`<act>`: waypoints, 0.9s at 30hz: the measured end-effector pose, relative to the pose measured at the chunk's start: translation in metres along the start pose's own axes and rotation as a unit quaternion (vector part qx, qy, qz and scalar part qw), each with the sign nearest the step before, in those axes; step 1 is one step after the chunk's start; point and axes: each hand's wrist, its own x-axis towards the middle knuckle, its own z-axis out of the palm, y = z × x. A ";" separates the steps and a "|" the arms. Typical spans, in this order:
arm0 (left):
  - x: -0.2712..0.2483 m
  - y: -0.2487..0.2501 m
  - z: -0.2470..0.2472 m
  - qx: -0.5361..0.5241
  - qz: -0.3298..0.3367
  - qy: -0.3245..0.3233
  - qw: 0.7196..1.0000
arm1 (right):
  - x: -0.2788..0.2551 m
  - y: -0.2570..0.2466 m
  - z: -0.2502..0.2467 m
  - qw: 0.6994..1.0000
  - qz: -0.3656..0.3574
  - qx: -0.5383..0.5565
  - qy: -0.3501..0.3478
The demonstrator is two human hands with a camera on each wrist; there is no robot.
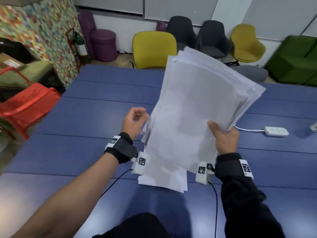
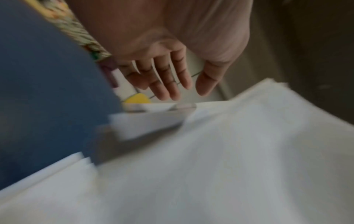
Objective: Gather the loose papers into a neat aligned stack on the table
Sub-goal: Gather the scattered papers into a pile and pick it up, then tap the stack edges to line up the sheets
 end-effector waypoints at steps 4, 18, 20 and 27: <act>-0.016 -0.109 -0.004 0.329 -0.230 -0.047 0.915 | -0.002 0.026 -0.030 0.997 0.061 -0.004 0.038; -0.037 -0.169 0.072 0.418 -0.446 -0.084 0.787 | -0.031 0.136 -0.108 0.950 0.278 -0.112 0.092; -0.033 -0.166 0.062 0.430 -0.432 -0.118 0.784 | -0.029 0.143 -0.108 0.946 0.291 -0.117 0.085; -0.032 -0.152 -0.016 0.341 -0.407 -0.137 0.836 | -0.035 0.153 -0.082 0.941 0.315 -0.119 0.029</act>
